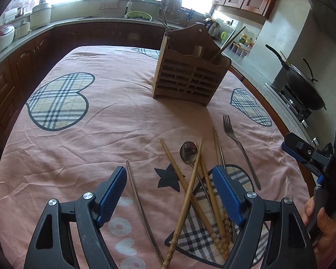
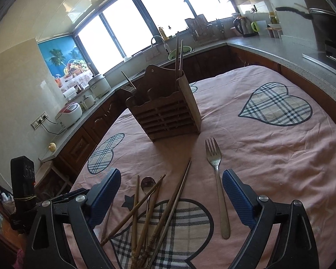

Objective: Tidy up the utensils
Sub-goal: 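Move both open tools back to the remaining chopsticks, then close the left tool on a wooden chopstick while the right tool grasps another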

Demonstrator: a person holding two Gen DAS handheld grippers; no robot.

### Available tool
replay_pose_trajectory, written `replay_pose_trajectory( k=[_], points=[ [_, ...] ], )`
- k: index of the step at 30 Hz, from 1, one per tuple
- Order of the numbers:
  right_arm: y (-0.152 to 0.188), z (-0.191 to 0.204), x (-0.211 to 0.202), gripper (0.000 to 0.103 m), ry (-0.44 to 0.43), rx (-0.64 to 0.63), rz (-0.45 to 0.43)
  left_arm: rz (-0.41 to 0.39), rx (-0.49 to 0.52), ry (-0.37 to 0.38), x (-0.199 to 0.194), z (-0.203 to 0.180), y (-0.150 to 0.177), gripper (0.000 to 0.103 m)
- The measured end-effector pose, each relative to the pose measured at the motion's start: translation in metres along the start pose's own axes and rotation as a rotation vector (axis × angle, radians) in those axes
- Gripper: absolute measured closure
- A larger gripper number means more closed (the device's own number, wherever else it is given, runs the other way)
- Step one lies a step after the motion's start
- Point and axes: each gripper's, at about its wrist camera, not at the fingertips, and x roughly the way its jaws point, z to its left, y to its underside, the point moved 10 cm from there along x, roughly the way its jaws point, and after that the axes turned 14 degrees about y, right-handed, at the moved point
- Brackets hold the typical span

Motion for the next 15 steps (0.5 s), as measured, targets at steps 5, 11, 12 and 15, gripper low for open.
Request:
replay_pose_trajectory(
  k=[5, 11, 12, 15],
  points=[
    [0.009, 0.003, 0.026, 0.04, 0.008, -0.014, 0.077, 0.085, 0.081, -0.012, 0.03, -0.011, -0.002, 0.027],
    [0.014, 0.005, 0.059, 0.06, 0.04, -0.05, 0.147, 0.186, 0.128, -0.002, 0.064, -0.016, 0.003, 0.045],
    [0.015, 0.005, 0.066, 0.062, 0.046, -0.059, 0.16, 0.201, 0.128, -0.003, 0.071, -0.015, 0.003, 0.049],
    [0.022, 0.006, 0.084, 0.071, 0.066, -0.079, 0.199, 0.235, 0.132, -0.008, 0.085, -0.011, 0.007, 0.062]
  ],
)
